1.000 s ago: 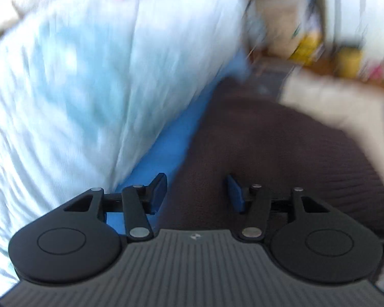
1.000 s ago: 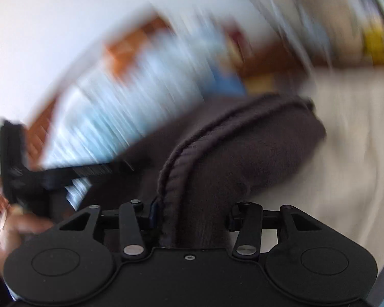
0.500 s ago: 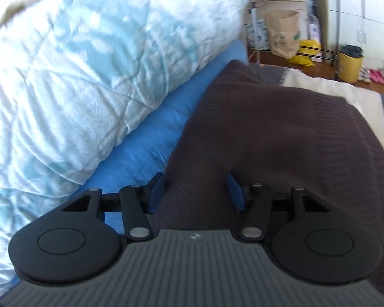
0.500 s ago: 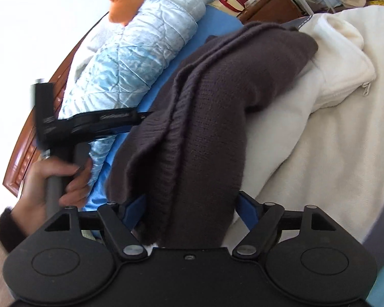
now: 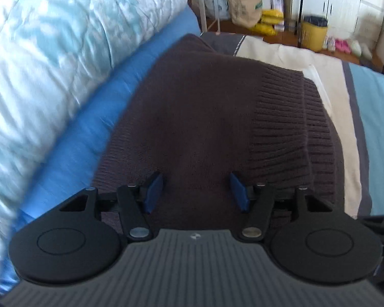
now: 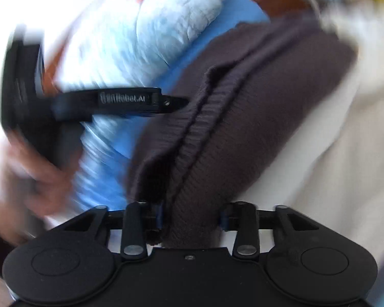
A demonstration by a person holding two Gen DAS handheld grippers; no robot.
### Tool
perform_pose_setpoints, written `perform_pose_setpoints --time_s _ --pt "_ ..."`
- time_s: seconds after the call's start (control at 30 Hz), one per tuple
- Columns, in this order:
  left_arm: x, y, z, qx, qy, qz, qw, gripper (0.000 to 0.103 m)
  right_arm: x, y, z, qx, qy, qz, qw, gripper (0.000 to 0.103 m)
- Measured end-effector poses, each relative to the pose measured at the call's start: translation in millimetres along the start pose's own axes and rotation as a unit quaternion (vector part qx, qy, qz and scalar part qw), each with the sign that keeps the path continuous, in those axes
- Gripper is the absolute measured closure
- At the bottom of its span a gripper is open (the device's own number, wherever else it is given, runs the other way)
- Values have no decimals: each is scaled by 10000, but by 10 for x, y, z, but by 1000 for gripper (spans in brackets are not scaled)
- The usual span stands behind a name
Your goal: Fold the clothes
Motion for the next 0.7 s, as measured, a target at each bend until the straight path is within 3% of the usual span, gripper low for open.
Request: perform_pose_setpoints --time_s 0.07,0.13,0.3,0.37,0.43,0.5,0.57,0.7 --pt "-71 -16 -55 118 -18 -258 9996 45 -82 -170 -109 150 -37 -106 9998 48" --pt "-80 53 -22 90 -378 -402 9984 43 -111 -318 -274 255 153 -181 9994 43" --pt "-90 87 -35 315 -650 -499 9961 41 -140 -718 -531 -181 226 -380 9989 42" --pt "-272 -213 -81 782 -868 -704 9907 33 -129 -867 -527 -372 103 -480 9981 42" --pt "-299 -373 -261 1643 -935 -955 9773 19 -120 -982 -483 -497 -86 -510 9974 42" --pt "-349 -630 -517 2194 -745 -1137 9661 19 -71 -1100 -404 -814 -447 -492 9945 42" --pt "-435 -932 -847 2108 -511 -1276 9678 5 34 -1192 -284 -1236 -883 -624 9864 42" --pt "-606 -1447 -1384 1358 -647 -1422 9783 1 113 -1579 -285 -1739 -962 -825 9766 41"
Point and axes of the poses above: each gripper's, at about its wrist camera, not at the fingertips, and y roughly the way its jaws point, z to its left, x to its top, the point moved 3 cm from there along y, roughly the way its jaws point, and after that the axes turned 10 degrees about -x, right-handed, at the moved point
